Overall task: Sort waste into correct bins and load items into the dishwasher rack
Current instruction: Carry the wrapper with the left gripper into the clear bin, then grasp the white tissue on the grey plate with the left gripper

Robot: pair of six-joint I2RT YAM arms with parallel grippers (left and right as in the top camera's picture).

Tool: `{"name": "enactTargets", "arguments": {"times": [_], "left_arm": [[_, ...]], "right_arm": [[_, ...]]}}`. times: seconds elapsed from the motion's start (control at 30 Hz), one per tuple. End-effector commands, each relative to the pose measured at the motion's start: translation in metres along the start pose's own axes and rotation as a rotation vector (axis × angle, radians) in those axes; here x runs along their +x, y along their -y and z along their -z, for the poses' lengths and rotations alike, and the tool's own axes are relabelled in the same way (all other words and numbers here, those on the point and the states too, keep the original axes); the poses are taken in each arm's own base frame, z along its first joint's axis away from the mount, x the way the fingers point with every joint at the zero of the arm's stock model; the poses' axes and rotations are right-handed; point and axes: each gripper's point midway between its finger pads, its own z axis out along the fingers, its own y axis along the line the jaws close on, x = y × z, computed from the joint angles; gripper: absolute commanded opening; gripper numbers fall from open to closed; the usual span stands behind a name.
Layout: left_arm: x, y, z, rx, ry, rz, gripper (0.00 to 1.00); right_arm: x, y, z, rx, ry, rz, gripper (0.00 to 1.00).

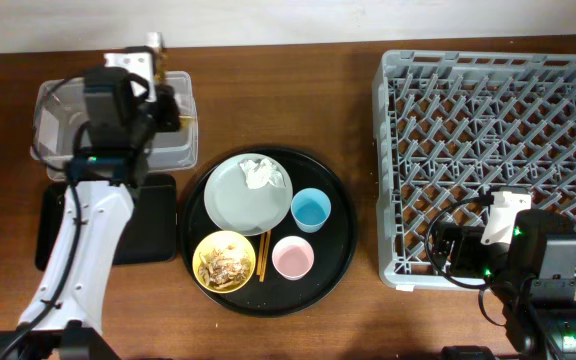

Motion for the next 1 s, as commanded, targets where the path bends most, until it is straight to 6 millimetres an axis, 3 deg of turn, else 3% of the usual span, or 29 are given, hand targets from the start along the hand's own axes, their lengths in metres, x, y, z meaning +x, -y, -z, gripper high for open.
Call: {"name": "enactTargets", "arguments": {"times": [0.0,0.17,0.2,0.23,0.3,0.33,0.4,0.53,0.57,0.6,0.73,0.87,0.97], "left_arm": [[-0.008,-0.035,-0.010,-0.101,0.030,0.019,0.00],[0.016,-0.049,-0.048,-0.118,-0.009,0.029,0.02],[0.020,-0.050,-0.052,-0.119,-0.016,0.029,0.15],[0.022,-0.050,-0.054,-0.118,-0.020,0.029,0.37],[0.019,-0.050,-0.052,-0.117,-0.013,0.029,0.42],[0.014,-0.049,-0.048,-0.117,0.000,0.028,0.53],[0.006,-0.047,-0.041,-0.114,0.020,0.027,0.53],[0.006,-0.008,-0.022,0.054,-0.016,0.020,0.51],[0.013,0.005,-0.020,0.104,-0.047,0.016,0.52],[0.029,0.025,-0.018,0.169,-0.111,0.012,0.52],[0.092,0.075,-0.016,0.248,-0.340,-0.030,0.55],[0.149,0.117,-0.027,0.311,-0.504,-0.088,0.57],[0.182,0.133,-0.036,0.323,-0.582,-0.121,0.56]], "right_arm": [[-0.006,-0.003,0.005,-0.012,0.019,-0.001,0.98],[-0.006,-0.003,0.005,-0.012,0.019,-0.001,0.98],[-0.006,-0.003,0.005,-0.012,0.018,-0.001,0.98],[-0.006,-0.003,0.005,-0.012,0.018,-0.001,0.98],[-0.006,-0.003,0.005,-0.012,0.019,-0.001,0.98],[-0.006,-0.003,0.005,-0.012,0.019,-0.001,0.98],[-0.006,-0.003,0.005,-0.012,0.018,-0.001,0.98],[-0.006,-0.003,0.005,-0.012,0.018,-0.001,0.99],[-0.006,-0.003,0.005,-0.012,0.018,-0.001,0.98],[-0.006,-0.003,0.005,-0.012,0.018,-0.001,0.98],[-0.006,-0.003,0.005,-0.012,0.018,-0.001,0.98],[-0.006,-0.003,0.005,-0.012,0.018,-0.002,0.98],[-0.006,-0.003,0.005,-0.012,0.018,-0.002,0.98]]}}
